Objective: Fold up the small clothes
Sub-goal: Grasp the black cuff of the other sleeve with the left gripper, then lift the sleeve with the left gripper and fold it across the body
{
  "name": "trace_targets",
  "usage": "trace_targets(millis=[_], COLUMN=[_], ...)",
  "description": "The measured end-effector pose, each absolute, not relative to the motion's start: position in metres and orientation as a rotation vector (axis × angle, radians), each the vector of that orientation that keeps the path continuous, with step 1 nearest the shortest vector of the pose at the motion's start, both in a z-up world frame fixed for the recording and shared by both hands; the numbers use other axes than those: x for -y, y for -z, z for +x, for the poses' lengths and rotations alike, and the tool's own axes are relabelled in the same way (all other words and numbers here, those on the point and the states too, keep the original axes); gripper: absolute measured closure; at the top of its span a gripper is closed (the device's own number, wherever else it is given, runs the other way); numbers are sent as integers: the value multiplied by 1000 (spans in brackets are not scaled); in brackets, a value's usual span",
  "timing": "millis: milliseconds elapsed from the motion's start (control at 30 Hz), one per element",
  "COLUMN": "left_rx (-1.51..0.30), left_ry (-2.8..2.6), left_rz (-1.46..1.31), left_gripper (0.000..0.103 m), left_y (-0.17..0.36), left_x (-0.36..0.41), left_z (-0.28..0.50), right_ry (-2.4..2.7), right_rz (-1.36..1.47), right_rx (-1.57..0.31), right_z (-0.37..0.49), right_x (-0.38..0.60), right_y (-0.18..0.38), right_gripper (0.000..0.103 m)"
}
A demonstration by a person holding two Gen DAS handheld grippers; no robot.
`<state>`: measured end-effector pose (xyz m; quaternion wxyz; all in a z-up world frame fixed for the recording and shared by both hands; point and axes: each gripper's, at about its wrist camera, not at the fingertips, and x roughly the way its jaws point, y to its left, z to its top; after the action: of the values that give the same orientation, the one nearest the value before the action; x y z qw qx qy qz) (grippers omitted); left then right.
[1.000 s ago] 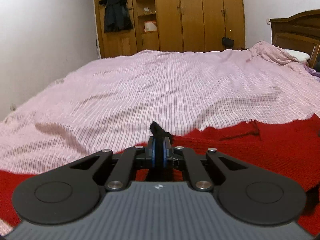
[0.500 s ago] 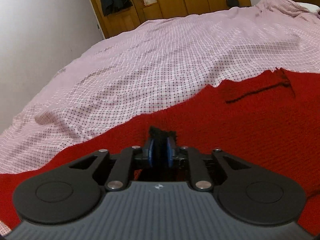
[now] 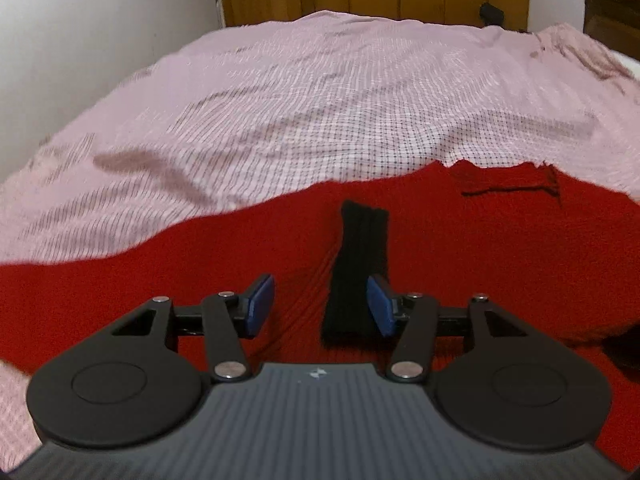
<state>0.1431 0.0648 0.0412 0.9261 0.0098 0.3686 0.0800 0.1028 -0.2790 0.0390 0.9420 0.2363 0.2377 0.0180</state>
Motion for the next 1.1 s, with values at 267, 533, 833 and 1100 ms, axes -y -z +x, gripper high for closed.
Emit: trace_targets(millis=[267,533,833,1100], left_rx=[-739,-707,-717,-712], left_ry=[-202,-263,-377,-467], left_rz=[-2,-14,-110,-268], left_gripper=[42,37,30,28], left_y=[-74,-95,-88,-73], left_x=[-91,-128,-180,-228], left_z=[97,53,17,-3], right_ry=[-89,-192,-195,-152], right_rz=[500,451,437,421], right_rx=[-506,-539,-568,-664], right_z=[66,24,-23,-32], right_x=[265,239,217,204], right_y=[-64,-84,-89,-64], right_gripper=[38,38,36,36])
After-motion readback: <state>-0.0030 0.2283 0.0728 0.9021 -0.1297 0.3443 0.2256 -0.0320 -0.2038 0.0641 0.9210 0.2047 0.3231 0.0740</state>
